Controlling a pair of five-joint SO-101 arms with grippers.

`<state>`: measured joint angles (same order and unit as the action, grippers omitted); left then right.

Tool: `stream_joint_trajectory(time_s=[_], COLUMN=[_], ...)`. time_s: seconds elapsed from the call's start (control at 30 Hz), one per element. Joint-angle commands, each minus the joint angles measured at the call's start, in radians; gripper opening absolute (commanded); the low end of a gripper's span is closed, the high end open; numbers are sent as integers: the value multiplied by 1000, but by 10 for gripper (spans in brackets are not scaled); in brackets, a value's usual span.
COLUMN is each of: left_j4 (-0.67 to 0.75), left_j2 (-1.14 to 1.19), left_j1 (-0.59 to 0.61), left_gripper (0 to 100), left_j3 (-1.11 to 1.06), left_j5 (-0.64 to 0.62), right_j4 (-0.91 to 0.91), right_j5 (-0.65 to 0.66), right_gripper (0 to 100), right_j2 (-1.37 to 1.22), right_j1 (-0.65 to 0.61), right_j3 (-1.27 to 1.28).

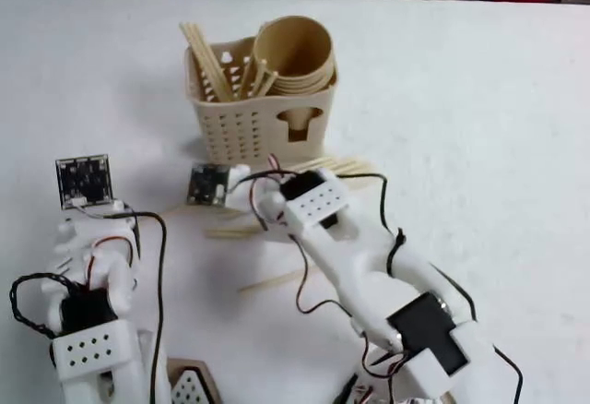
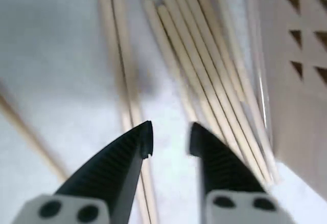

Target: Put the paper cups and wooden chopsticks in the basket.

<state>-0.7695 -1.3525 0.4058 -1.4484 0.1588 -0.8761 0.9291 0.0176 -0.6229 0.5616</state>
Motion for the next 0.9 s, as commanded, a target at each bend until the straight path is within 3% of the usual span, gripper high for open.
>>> stream_joint_trajectory(time_s=[0.0, 0.2, 0.87], left_j4=[28, 28, 28], left_j2=[-16, -16, -16], left_j1=[4, 4, 4], left_gripper=[68, 68, 68], left_j3=[8, 8, 6], left_j5=[8, 8, 8], right_j4=[-1, 4, -39], right_j5=[21, 195, 196], right_gripper=[274, 278, 252], right_j2=[45, 45, -335], right_j1=[15, -2, -22], right_j3=[-28, -28, -299])
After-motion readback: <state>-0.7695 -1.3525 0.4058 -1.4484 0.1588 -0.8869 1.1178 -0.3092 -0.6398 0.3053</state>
